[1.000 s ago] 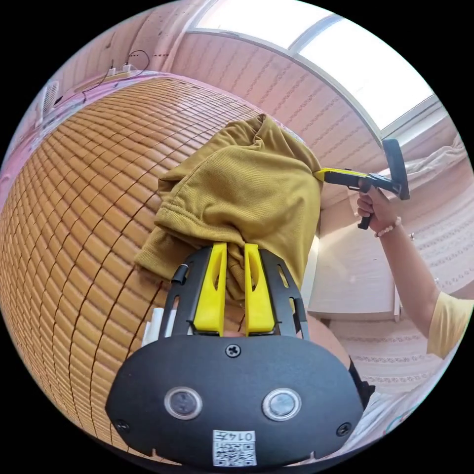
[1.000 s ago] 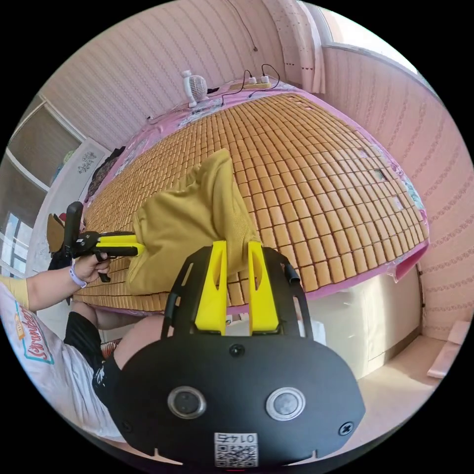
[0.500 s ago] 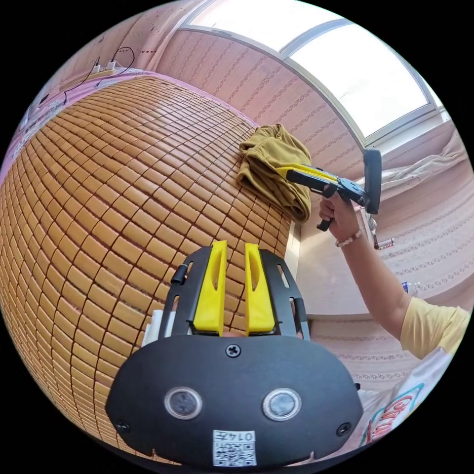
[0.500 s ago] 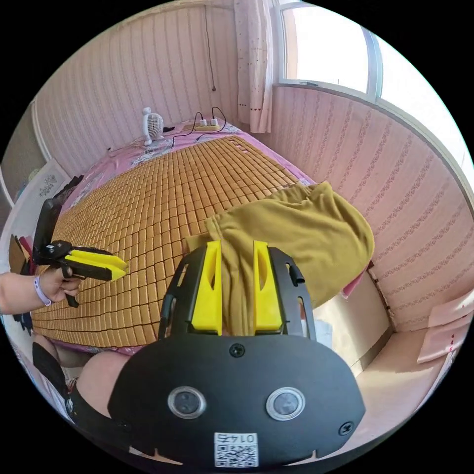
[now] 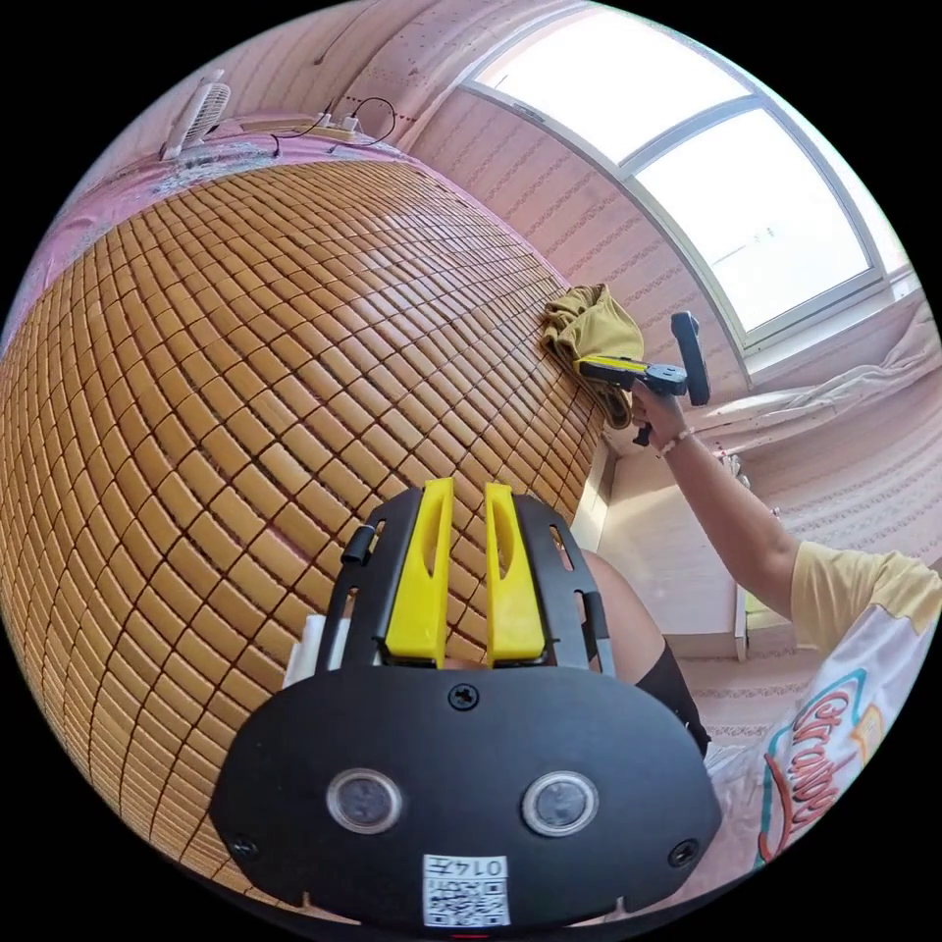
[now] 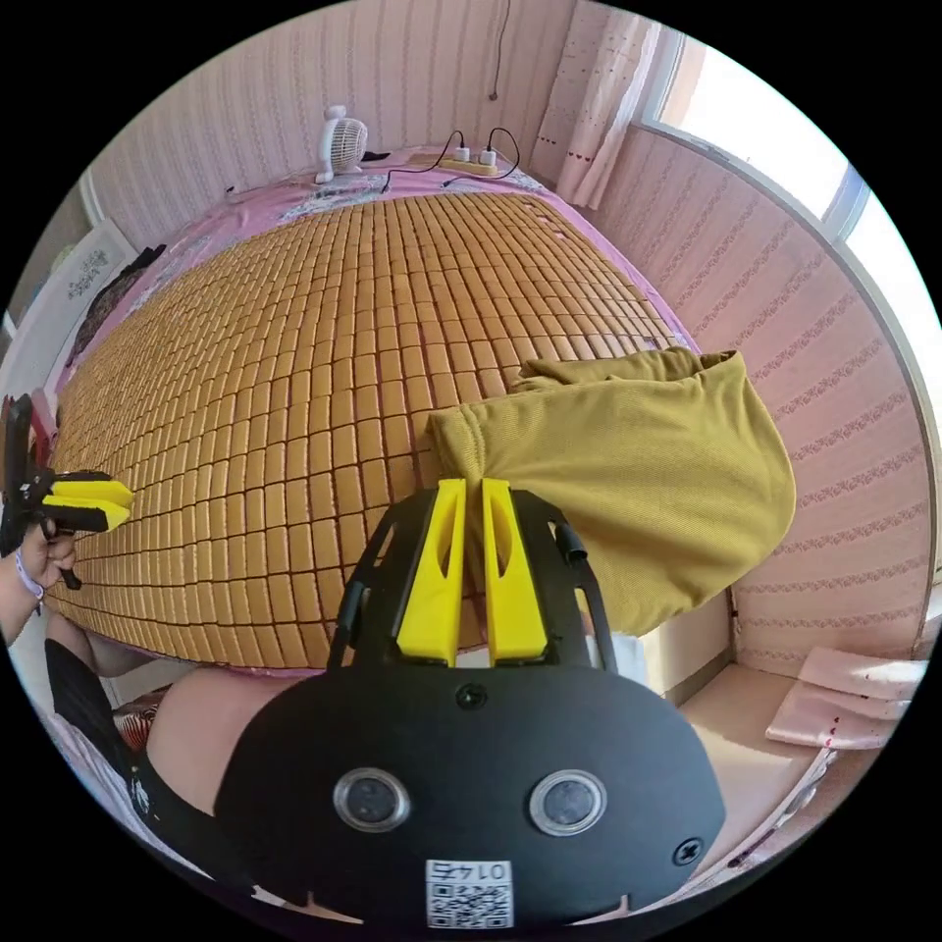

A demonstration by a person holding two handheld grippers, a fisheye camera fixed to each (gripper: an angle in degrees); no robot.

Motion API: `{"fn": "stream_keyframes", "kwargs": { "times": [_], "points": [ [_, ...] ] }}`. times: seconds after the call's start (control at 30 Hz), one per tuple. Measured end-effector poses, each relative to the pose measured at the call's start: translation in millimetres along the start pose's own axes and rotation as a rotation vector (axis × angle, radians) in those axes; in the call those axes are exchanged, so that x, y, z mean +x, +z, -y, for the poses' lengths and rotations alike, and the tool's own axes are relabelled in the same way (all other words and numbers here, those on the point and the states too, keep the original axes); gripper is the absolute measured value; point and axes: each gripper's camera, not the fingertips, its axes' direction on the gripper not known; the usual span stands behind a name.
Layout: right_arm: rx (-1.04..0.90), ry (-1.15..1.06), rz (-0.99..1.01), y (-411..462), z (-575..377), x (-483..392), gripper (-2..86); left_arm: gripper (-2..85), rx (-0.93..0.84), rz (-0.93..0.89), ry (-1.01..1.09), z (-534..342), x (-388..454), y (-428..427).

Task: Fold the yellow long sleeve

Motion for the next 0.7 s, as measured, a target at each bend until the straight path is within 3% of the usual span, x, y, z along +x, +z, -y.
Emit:
{"fn": "stream_keyframes", "kwargs": {
  "times": [0.27,0.43,0.57,0.7],
  "points": [
    [0.107,0.037,0.131,-15.8,-25.3,-52.4,8.7,5.9,0.233,0.144,-0.185,-176.4,-6.4,-207.6],
    [0.078,-0.229,0.267,-23.2,-58.4,-160.3,7.9,6.1,0.394,0.402,-0.406,-344.1,-9.9,-340.0],
    [0.048,-0.487,0.266,-21.1,-64.9,-265.2,6.6,6.3,0.525,0.595,-0.666,-504.1,-4.2,-432.0],
    [0.055,-0.770,0.341,-23.4,-63.4,-401.5,5.4,6.4,0.667,0.684,-0.890,-631.8,11.6,-488.7]
  ]
}}
